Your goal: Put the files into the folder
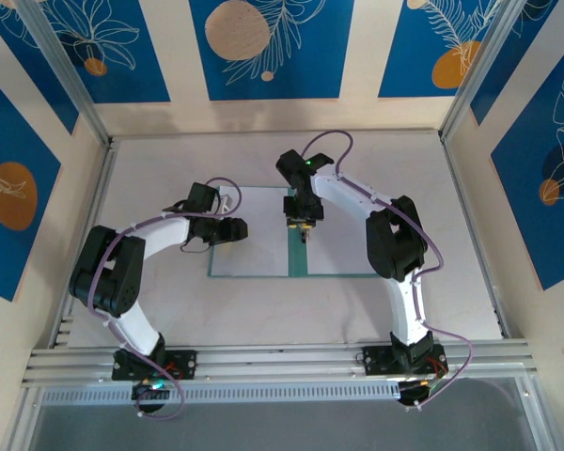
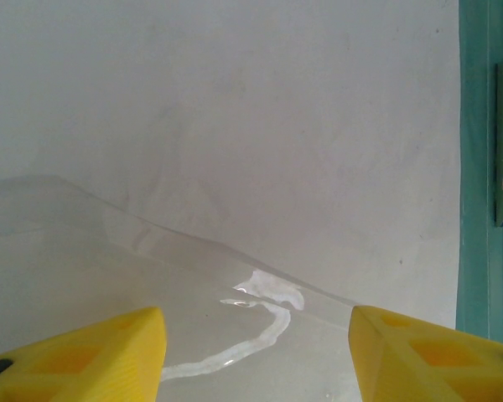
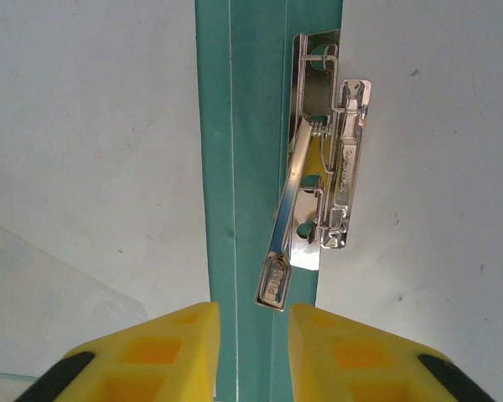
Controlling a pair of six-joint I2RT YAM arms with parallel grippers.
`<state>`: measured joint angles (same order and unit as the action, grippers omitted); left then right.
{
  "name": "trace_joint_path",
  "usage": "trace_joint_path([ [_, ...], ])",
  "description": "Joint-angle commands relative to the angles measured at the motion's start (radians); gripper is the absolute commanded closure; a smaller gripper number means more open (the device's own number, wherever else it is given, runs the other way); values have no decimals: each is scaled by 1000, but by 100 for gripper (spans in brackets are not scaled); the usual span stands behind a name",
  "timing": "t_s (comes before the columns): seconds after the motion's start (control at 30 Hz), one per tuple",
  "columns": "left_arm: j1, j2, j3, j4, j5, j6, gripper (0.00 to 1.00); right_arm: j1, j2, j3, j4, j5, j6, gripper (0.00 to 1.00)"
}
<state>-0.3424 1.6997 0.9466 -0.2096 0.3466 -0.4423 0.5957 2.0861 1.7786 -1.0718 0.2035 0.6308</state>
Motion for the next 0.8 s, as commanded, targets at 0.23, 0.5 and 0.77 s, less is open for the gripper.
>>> trace_joint_path([
  [0.23, 0, 18, -6, -3, 18, 8, 41, 0, 34, 28, -43, 17, 7, 76],
  [0.5, 0, 17, -5, -3, 23, 7, 41, -4, 36, 29, -56, 28, 6, 79],
  [0.77, -1, 27, -4, 0, 31, 7, 41, -5, 35, 47, -63, 25, 9, 73],
])
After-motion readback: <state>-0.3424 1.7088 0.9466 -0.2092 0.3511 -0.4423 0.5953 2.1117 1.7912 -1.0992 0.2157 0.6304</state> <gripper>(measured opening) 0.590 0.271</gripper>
